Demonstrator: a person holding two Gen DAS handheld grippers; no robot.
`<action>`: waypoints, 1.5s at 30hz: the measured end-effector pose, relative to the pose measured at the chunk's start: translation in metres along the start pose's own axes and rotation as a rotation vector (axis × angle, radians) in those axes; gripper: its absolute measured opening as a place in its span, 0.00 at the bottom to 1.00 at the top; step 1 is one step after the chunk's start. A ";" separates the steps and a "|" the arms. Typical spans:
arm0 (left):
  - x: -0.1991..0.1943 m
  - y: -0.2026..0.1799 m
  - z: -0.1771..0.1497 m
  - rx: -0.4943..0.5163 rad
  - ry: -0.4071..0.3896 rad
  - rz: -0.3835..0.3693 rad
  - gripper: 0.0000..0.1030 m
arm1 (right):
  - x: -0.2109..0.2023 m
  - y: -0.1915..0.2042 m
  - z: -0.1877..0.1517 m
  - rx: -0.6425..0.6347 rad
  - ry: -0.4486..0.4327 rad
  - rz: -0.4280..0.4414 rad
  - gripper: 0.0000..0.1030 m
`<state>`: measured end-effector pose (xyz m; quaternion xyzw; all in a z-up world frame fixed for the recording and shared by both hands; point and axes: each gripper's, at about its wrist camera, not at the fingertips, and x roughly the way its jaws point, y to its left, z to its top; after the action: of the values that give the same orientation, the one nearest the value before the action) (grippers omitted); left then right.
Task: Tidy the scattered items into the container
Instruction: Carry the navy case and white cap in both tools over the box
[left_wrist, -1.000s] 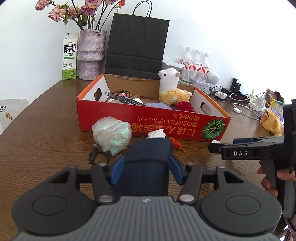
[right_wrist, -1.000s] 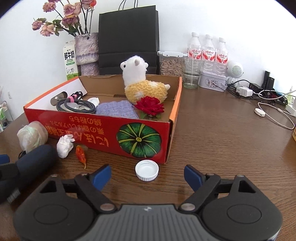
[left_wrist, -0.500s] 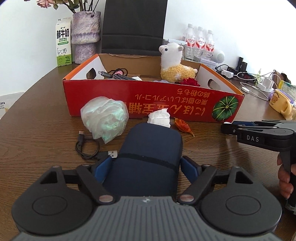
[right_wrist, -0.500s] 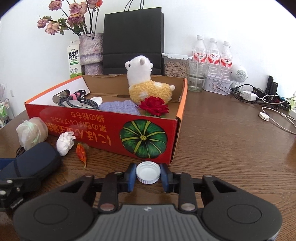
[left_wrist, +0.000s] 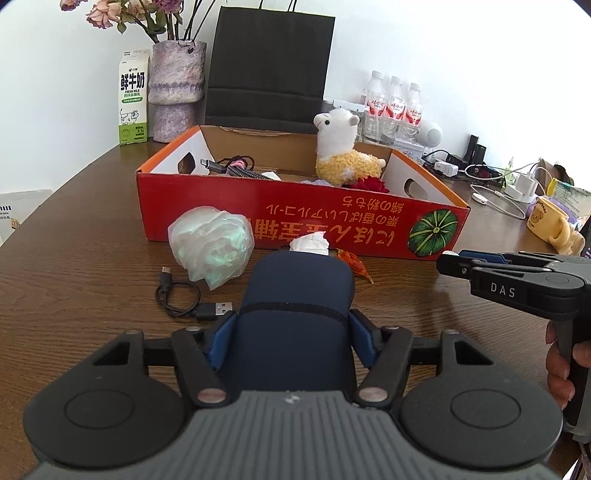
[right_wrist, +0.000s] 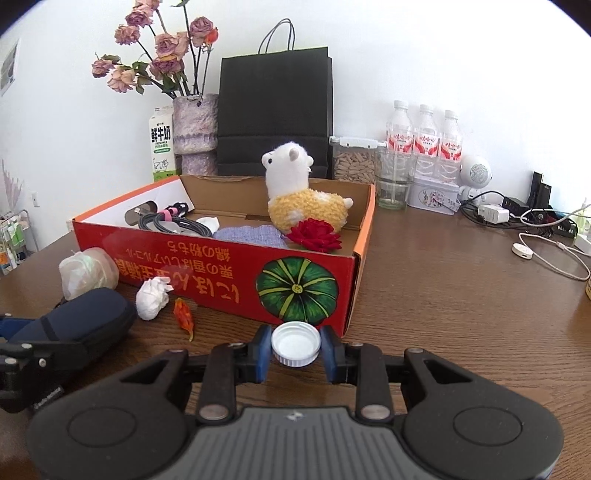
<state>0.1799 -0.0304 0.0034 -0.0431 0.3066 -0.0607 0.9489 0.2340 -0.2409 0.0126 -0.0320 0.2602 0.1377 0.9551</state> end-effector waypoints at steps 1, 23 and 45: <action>-0.003 0.000 0.000 -0.002 -0.011 0.000 0.62 | -0.005 0.002 0.000 -0.004 -0.013 0.002 0.26; -0.048 0.020 0.053 -0.101 -0.285 -0.079 0.63 | -0.028 0.018 0.048 0.046 -0.184 0.035 0.26; 0.097 0.070 0.127 -0.095 -0.267 -0.001 0.62 | 0.108 0.017 0.094 0.094 -0.086 0.030 0.27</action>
<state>0.3391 0.0311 0.0416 -0.0958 0.1800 -0.0403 0.9782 0.3643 -0.1851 0.0395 0.0227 0.2254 0.1408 0.9638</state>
